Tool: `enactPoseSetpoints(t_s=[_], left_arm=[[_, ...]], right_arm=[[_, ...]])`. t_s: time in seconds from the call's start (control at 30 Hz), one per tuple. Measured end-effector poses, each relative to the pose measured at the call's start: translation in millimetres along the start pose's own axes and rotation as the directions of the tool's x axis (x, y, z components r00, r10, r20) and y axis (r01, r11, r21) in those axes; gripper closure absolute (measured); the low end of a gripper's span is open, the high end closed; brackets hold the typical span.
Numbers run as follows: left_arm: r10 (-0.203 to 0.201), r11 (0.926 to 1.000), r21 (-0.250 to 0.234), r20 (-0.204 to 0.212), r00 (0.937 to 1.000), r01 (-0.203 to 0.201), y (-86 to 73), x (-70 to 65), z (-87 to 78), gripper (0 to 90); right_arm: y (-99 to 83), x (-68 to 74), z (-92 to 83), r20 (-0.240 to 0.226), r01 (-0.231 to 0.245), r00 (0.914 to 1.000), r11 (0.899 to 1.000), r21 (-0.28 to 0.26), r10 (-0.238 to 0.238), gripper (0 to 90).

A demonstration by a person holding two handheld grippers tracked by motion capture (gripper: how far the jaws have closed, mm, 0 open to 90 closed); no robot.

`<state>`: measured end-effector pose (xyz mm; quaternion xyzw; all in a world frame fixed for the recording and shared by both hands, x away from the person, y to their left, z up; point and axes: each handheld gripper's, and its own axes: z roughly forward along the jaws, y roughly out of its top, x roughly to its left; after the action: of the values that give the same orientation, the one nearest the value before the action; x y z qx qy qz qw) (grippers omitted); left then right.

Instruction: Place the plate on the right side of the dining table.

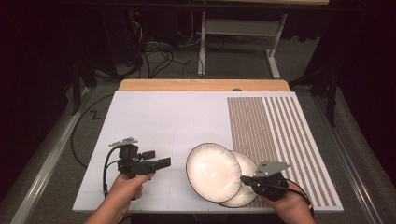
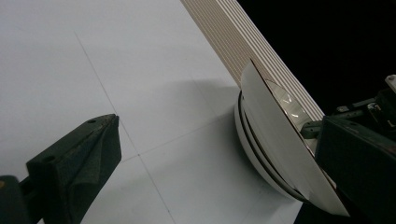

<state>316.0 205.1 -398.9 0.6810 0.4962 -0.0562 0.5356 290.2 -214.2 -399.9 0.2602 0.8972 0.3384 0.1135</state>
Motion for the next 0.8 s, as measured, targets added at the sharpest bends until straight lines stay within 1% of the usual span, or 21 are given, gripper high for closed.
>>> enactPoseSetpoints(t_s=[0.1,0.13,0.17,0.27,0.37,0.4,0.47,0.5,0.53,0.57,0.6,0.67,0.7,0.73,0.77,0.8], left_arm=[[-0.02,0.9995,0.023,0.017,0.9997,0.02,0.5,0.3,1.6,1.1],[-0.02,0.9995,0.023,0.017,0.9997,0.02,0.5,0.3,1.6,1.1],[-0.037,0.9987,0.037,0.03,0.9988,0.036,0.9,0.6,2.8,1.1],[-0.061,0.9968,0.054,0.042,0.9972,0.059,1.4,0.3,4.4,1.1],[-0.08,0.9945,0.072,0.058,0.9951,0.075,1.8,0.1,5.8,1.1],[-0.08,0.9945,0.072,0.058,0.9951,0.075,1.8,0.1,5.8,1.1],[-0.107,0.9908,0.091,0.075,0.9915,0.1,2.3,-0.9,7.4,1.1],[-0.107,0.9908,0.091,0.075,0.9915,0.1,2.3,-0.9,7.4,1.1],[-0.123,0.9882,0.103,0.086,0.9887,0.113,2.5,-1.9,8.7,1.3],[-0.129,0.9869,0.108,0.091,0.9874,0.12,2.4,-2.3,9.4,1.4],[-0.129,0.9869,0.108,0.091,0.9874,0.12,2.4,-2.3,9.4,1.4],[-0.141,0.9842,0.121,0.095,0.9854,0.129,2.3,-3.3,10.9,1.4],[-0.155,0.9813,0.13,0.095,0.9833,0.142,1.9,-3.9,12.5,1.7],[-0.155,0.9813,0.13,0.095,0.9833,0.142,1.9,-3.9,12.5,1.7],[-0.176,0.9775,0.136,0.105,0.9788,0.161,1.2,-3.6,14.2,1.7],[-0.185,0.9754,0.14,0.106,0.9769,0.17,0.8,-3.7,15.1,1.8]], right_arm=[[0.0,0.0,0.0,0.0,0.0,1.0,1.0,0.0,0.0,90.0],[0.0,0.0,0.0,0.0,0.0,1.0,1.0,0.0,0.0,90.0],[0.0,0.1,0.0,0.001,0.0,1.0,1.0,0.0,0.0,90.0],[0.1,0.2,0.0,0.002,0.0,1.0,1.0,0.0,0.0,90.0],[0.1,0.2,0.0,0.002,0.001,1.0,1.0,0.0,-0.001,90.0],[0.1,0.2,0.0,0.002,0.001,1.0,1.0,0.0,-0.001,90.0],[0.2,0.3,0.0,0.003,0.001,1.0,1.0,0.001,-0.001,90.0],[0.2,0.3,0.0,0.003,0.001,1.0,1.0,0.001,-0.001,90.0],[0.2,0.3,-0.1,0.004,0.001,1.0,1.0,0.001,-0.001,90.0],[0.2,0.3,-0.1,0.003,0.0,1.0,1.0,0.001,0.0,90.0],[0.2,0.3,0.0,0.002,0.0,1.0,1.0,0.001,0.0,90.0],[0.2,0.2,0.1,0.002,0.001,1.0,1.0,0.0,-0.001,90.0],[0.3,0.2,0.0,0.003,0.002,1.0,1.0,0.0,-0.002,90.0],[0.3,0.3,0.0,0.003,0.001,1.0,1.0,0.0,-0.001,90.0],[0.3,0.3,-0.1,0.003,0.001,1.0,1.0,0.0,-0.001,90.0],[0.4,0.3,-0.1,0.003,0.002,1.0,1.0,0.0,-0.002,90.0]])
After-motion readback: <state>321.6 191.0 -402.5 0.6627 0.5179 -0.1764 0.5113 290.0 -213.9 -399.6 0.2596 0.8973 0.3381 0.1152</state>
